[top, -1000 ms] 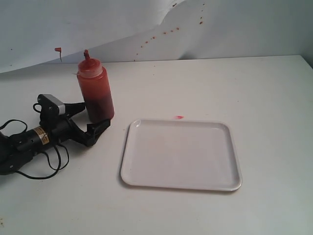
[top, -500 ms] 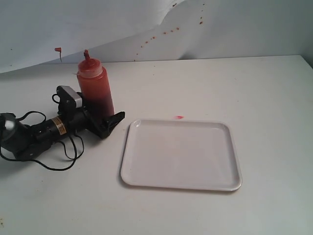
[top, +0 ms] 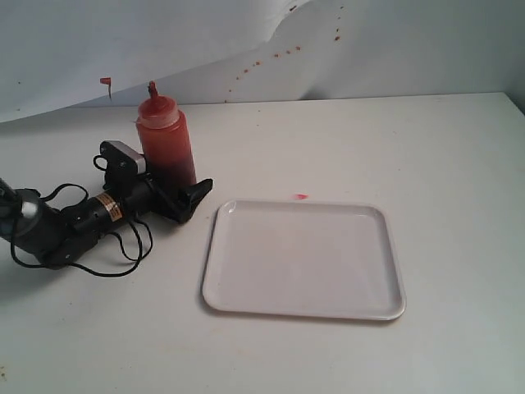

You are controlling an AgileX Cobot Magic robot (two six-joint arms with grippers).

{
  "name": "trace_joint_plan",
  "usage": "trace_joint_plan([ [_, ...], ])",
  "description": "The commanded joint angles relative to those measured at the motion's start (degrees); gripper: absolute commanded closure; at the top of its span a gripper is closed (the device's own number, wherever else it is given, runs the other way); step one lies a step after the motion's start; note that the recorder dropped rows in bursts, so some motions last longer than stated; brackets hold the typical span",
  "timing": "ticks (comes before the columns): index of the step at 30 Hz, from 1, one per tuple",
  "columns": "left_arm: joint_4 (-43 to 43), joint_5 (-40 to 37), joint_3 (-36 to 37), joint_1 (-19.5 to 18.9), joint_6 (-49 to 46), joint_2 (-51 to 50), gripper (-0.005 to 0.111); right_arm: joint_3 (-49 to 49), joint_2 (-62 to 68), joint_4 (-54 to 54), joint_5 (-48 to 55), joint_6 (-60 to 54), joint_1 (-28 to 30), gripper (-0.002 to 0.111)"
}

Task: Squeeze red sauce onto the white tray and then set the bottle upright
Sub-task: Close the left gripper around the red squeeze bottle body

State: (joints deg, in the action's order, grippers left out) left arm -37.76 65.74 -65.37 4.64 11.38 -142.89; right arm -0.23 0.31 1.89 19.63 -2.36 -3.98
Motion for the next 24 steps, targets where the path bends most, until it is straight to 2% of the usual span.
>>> trace_joint_plan([
  [1, 1.4, -0.1, -0.3, 0.2, 0.5, 0.1, 0.003, 0.2, -0.3, 0.0, -0.1, -0.3, -0.1, 0.108],
  [11, 1.4, -3.3, -0.3, 0.2, 0.5, 0.1, 0.003, 0.2, -0.3, 0.0, -0.1, -0.3, -0.1, 0.108],
  [24, 2.9, -3.5, -0.3, 0.2, 0.5, 0.1, 0.003, 0.2, -0.3, 0.0, -0.1, -0.3, -0.1, 0.108],
])
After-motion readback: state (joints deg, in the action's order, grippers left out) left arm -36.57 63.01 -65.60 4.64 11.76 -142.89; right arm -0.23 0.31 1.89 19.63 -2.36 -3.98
